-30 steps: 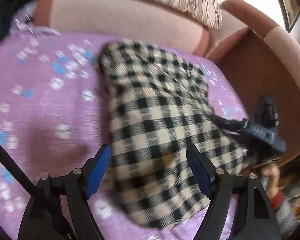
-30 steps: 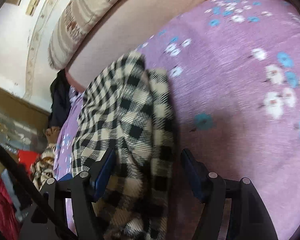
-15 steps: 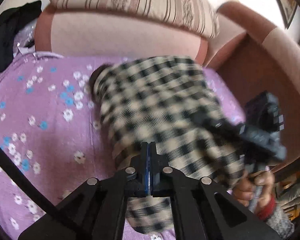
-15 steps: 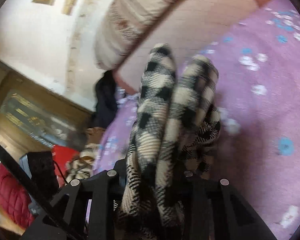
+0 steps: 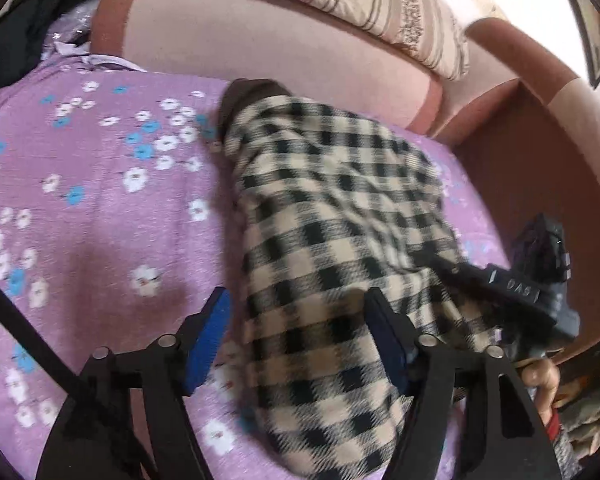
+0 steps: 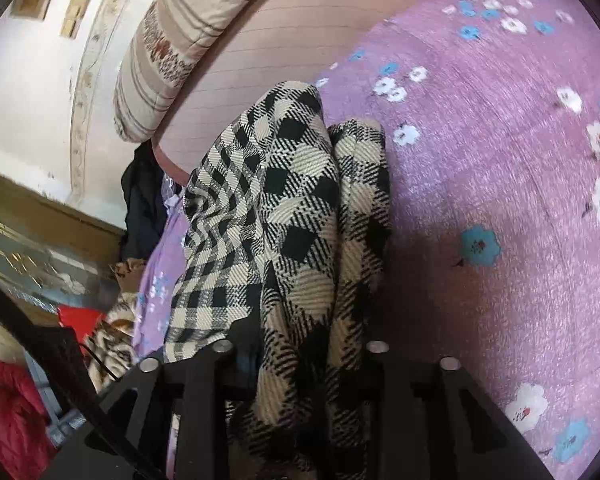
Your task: Fold large clothes
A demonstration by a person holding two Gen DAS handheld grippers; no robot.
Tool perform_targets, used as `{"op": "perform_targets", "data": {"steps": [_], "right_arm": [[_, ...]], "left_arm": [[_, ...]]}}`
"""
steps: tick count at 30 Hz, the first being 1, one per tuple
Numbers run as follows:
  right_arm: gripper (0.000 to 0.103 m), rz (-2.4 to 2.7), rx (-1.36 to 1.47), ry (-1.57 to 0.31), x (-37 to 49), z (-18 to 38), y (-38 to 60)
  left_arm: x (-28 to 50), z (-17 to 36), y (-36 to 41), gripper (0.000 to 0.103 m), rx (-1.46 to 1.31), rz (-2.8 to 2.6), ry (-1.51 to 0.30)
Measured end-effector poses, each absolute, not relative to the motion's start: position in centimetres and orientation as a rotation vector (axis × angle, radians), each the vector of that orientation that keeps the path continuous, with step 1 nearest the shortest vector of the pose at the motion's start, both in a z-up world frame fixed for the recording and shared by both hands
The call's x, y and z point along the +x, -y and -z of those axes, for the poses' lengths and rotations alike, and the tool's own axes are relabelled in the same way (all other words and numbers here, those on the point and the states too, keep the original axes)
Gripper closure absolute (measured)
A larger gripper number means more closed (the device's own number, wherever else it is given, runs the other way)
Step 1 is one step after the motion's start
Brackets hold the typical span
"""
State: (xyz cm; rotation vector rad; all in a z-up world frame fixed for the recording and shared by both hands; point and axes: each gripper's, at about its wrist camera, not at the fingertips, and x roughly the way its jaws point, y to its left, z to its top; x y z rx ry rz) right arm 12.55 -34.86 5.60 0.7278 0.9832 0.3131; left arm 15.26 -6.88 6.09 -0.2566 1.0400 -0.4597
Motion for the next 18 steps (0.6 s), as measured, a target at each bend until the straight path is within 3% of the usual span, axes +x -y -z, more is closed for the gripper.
{"op": "perform_targets", "data": {"steps": [2,4,7,8,9,11,13,14,18], "right_arm": [[0.047,-0.316,0.710,-0.986,13.2,-5.3,34.4],[0.042,-0.317,0.713,-0.992,13.8,-4.6,34.6],[0.041,-0.346,0.777,-0.991,14.6,-3.1,35.3],[0.045,-0.361,0.802,-0.992,14.8,-2.8,35.2],[0.051,-0.373,0.816,-0.995,14.9,-2.5,35.4],[0.069,-0.415,0.900,-0.995,15.2,-2.3,35.3],[0.071,-0.460,0.928,-0.968,15.4,-3.3,34.6],[0.071,-0.488,0.928,-0.949,15.6,-4.1,33.9],[0.071,-0.558,0.926,-0.897,15.9,-5.8,32.2]], "left_arm": [[15.7,-5.8,7.3,0.019,-0.238,0.471,-1.028],[16.7,-4.7,7.8,0.019,-0.241,0.480,-1.047],[17.7,-2.3,8.9,0.018,-0.324,0.558,-1.161],[17.5,-2.0,9.4,0.019,-0.310,0.542,-1.167],[17.3,-2.1,9.6,0.023,-0.291,0.538,-1.156],[17.3,-2.6,9.3,0.049,-0.301,0.533,-1.154],[17.6,-3.9,8.2,0.062,-0.342,0.557,-1.153],[17.6,-5.0,7.8,0.066,-0.338,0.564,-1.145],[17.4,-8.4,6.6,0.066,-0.264,0.549,-1.108]]}}
